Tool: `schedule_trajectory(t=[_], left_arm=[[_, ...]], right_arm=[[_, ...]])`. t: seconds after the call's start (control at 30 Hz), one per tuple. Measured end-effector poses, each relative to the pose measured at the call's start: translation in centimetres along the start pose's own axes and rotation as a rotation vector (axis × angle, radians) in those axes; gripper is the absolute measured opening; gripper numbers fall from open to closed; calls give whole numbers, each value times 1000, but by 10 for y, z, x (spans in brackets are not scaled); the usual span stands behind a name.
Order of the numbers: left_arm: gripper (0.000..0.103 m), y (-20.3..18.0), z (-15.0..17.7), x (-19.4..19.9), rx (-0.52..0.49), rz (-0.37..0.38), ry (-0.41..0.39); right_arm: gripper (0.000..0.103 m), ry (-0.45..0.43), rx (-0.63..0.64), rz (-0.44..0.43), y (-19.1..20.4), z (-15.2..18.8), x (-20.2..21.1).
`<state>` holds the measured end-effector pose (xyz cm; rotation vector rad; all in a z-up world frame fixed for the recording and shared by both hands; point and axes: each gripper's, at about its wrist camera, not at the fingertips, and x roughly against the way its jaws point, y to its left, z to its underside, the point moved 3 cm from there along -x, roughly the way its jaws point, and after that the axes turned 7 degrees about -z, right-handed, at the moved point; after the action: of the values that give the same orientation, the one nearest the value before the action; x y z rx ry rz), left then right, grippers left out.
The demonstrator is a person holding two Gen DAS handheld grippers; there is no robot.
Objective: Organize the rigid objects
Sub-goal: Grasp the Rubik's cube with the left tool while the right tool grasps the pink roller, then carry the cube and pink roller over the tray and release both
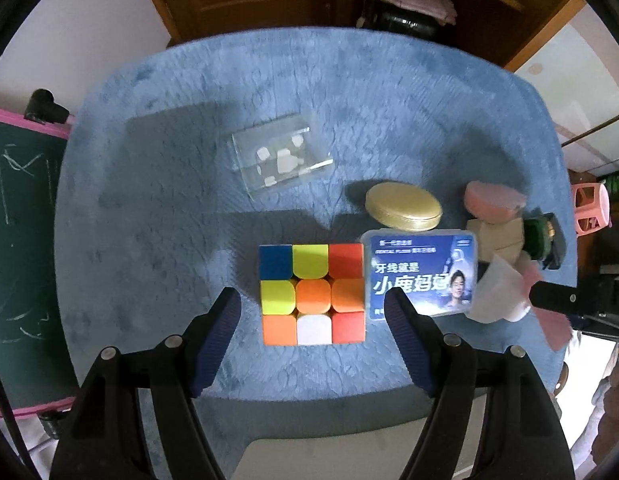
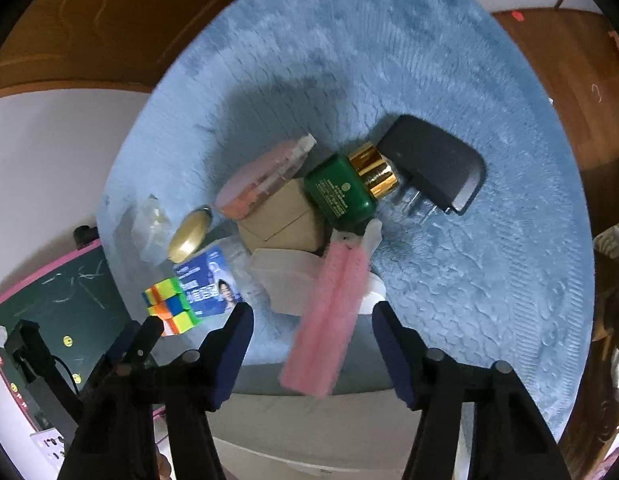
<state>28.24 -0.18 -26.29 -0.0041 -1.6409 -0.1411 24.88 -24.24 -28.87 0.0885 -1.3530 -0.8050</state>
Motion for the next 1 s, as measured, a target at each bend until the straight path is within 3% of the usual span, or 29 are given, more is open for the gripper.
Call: schedule_trajectory(t=[0.2,0.33,0.43,0.57,1.0], left_arm=[[77,3,0,-18,25,10,41],[75,9,-1,-22,63,46,41],[66,16,-4,-25,101,97,41],[66,23,-9,-32,161,135,37],[62,16,6,-16,109,7,-20]], right_arm=[[38,44,-32,5,-7,-3,-18],[36,61,-42,0,-9,-2,-25],[33,60,-38,0,-8,-1,-28],[28,61,-28,-8,-8,2,-33],[25,9,30,-83,1,23,-6]])
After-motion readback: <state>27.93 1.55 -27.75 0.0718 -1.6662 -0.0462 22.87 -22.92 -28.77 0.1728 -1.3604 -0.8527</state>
